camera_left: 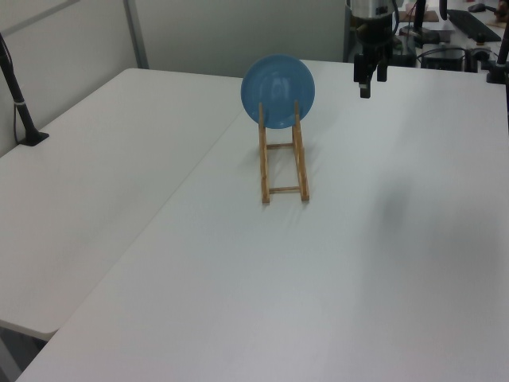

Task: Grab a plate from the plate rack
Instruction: 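Move the open gripper toward the blue plate's rim above the rack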

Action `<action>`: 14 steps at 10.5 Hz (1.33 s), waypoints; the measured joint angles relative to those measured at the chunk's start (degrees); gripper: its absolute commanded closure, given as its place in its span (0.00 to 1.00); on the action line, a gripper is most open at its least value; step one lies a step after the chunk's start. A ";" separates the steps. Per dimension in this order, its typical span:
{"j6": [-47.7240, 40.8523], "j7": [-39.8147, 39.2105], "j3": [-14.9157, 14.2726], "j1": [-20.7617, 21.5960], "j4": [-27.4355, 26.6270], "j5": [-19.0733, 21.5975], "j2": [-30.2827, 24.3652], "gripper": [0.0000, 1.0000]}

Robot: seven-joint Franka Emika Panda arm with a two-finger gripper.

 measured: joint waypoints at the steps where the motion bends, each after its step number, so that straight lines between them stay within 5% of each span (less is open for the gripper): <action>1: 0.00 -0.01 0.00 0.00 0.12 0.00 0.00 0.00; 9: 1.50 -7.09 -0.02 -1.44 1.67 -0.38 0.45 0.00; 14: 17.85 -8.96 -0.03 -4.52 2.08 -0.80 0.67 0.06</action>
